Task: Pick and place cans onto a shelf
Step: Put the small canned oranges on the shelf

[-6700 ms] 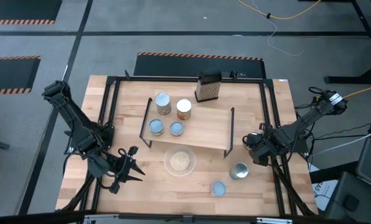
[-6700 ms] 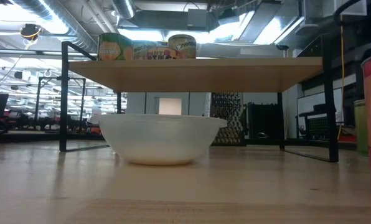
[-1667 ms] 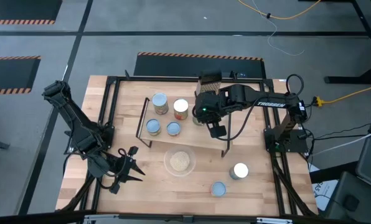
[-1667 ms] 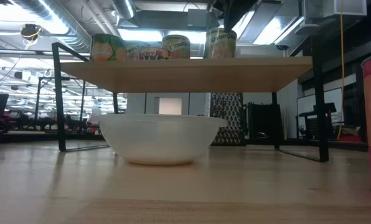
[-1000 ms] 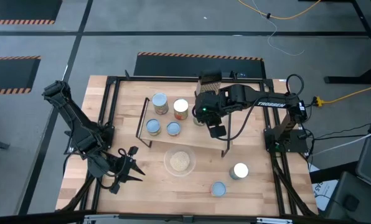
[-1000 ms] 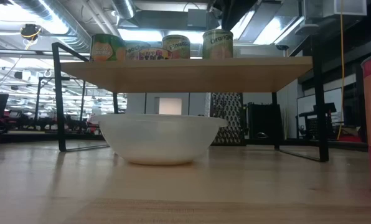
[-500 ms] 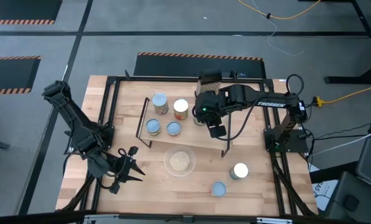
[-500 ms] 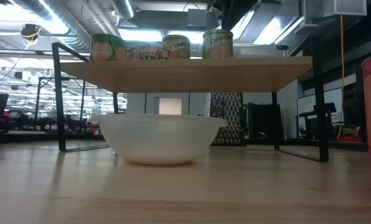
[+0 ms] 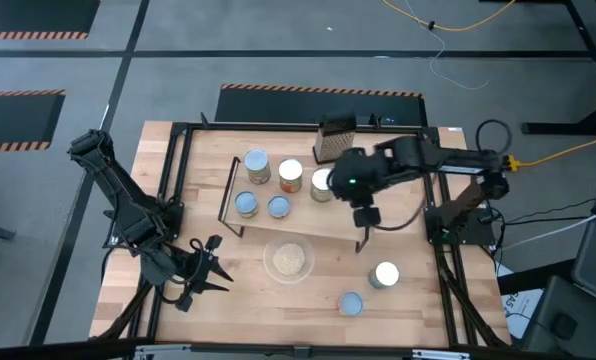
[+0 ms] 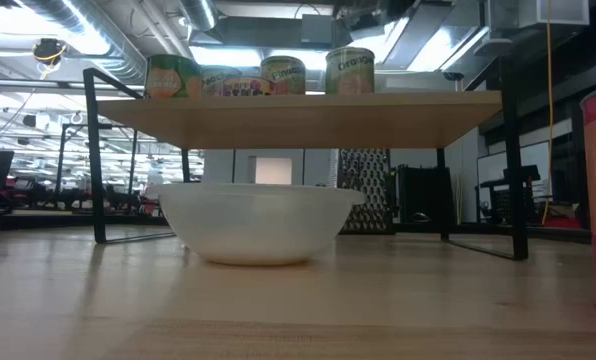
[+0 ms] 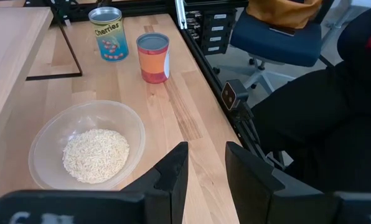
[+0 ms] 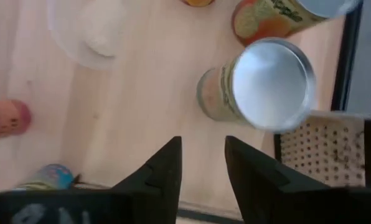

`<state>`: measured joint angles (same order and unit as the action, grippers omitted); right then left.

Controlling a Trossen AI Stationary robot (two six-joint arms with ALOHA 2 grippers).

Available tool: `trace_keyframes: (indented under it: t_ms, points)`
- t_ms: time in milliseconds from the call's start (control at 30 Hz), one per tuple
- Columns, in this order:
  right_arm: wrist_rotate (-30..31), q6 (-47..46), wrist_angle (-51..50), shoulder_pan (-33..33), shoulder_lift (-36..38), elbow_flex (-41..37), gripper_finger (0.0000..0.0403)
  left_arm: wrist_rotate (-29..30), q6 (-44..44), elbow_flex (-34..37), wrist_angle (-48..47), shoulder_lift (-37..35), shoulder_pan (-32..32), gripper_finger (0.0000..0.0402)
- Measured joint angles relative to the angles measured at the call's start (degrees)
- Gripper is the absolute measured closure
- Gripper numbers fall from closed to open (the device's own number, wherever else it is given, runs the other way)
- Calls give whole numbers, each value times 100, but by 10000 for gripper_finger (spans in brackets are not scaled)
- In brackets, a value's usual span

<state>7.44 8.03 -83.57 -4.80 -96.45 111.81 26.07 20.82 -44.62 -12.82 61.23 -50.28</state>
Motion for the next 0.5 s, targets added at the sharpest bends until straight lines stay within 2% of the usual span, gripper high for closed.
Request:
trace_keyframes:
  t_ms: [267, 500]
  points:
    - [139, -871, -159, -741, 722, -119, 276, 0, 0, 0, 0, 0, 0, 302]
    - [1196, -2110, -32, -1661, 1600, -1281, 276, -1, 0, 0, 0, 0, 0, 302]
